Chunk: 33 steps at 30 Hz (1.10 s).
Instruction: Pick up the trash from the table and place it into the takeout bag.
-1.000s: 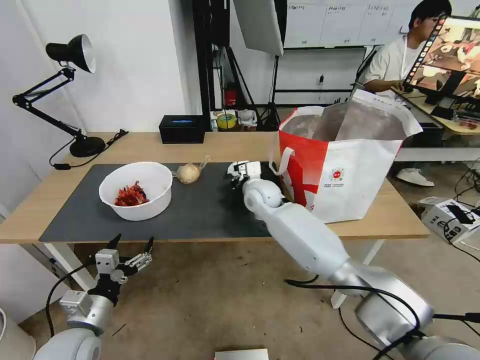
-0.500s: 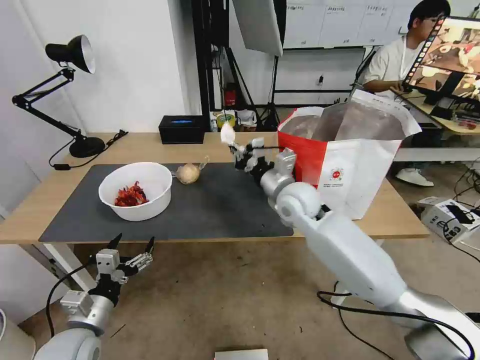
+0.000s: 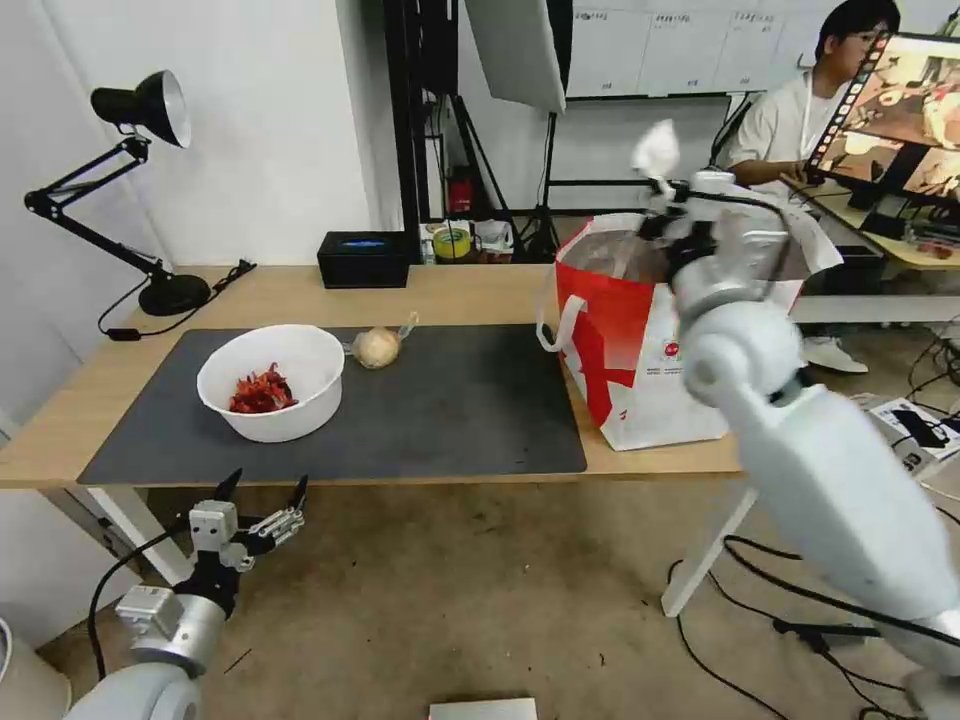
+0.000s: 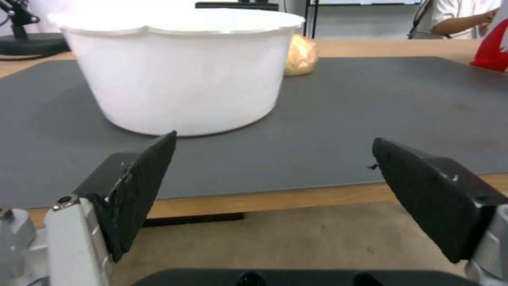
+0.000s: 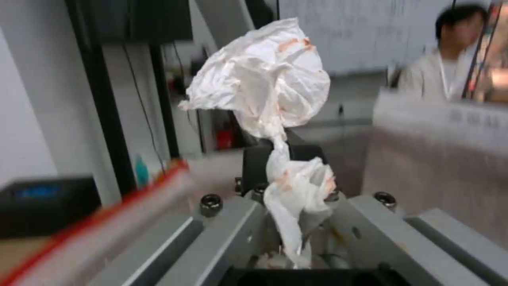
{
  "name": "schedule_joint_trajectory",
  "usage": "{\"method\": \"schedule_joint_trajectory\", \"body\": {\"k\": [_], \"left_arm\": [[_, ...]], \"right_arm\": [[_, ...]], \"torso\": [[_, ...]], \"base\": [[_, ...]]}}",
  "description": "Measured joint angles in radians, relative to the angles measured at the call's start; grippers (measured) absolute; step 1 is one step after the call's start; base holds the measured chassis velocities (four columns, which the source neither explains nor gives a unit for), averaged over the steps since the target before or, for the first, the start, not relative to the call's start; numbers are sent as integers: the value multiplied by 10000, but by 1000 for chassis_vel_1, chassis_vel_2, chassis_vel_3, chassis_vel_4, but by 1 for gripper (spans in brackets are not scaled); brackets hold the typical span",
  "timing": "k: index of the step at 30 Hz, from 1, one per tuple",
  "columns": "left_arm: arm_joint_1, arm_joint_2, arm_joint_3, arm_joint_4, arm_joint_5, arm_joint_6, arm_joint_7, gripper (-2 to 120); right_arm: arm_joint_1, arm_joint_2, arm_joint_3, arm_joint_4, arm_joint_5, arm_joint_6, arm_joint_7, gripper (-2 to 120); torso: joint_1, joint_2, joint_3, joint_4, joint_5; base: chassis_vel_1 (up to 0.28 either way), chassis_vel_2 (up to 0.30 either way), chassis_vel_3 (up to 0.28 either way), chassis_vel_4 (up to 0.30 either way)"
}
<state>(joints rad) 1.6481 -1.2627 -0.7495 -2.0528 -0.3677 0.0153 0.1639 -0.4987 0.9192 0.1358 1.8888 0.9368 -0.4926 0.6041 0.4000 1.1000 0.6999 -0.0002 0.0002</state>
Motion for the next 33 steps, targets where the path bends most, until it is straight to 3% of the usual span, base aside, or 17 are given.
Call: {"method": "schedule_joint_trajectory", "body": {"k": [6, 9, 14, 24, 25, 28, 33], "left_arm": [[0, 11, 59, -59, 12, 31, 0, 100], [29, 70, 40, -110, 11, 38, 8, 100], [60, 73, 10, -151, 4, 41, 14, 100], [100, 4, -25, -220, -1, 45, 18, 100], [100, 4, -25, -220, -1, 45, 18, 100], [102, 3, -46, -240, -14, 45, 18, 100], [59, 8, -73, -283, -74, 45, 17, 100]], "right_arm": [[-123, -440, 207, 170, 440, -873, 20, 23], [-116, -716, 265, 290, 459, -1206, -86, 38], [-44, -883, 269, 309, 480, -1339, -212, 51], [282, -1039, 127, 129, 494, -1455, -519, 92], [282, -1039, 127, 129, 494, -1455, -519, 92], [291, -1034, 127, 145, 643, -1265, -675, 99], [73, -976, 215, 664, 1515, 399, -1681, 100]], "torso": [[0, 0, 0, 1, -1], [-1, 0, 0, 1, -1], [-1, 0, 0, 2, -2], [0, 0, 0, 2, -2], [0, 0, 0, 2, -2], [0, 0, 1, 2, -2], [0, 0, 1, 3, -3]], "base": [[0, 0, 0, 0], [0, 0, 0, 0], [0, 0, 0, 0], [0, 0, 0, 0], [0, 0, 0, 0], [0, 0, 0, 0], [0, 0, 0, 0]]}}
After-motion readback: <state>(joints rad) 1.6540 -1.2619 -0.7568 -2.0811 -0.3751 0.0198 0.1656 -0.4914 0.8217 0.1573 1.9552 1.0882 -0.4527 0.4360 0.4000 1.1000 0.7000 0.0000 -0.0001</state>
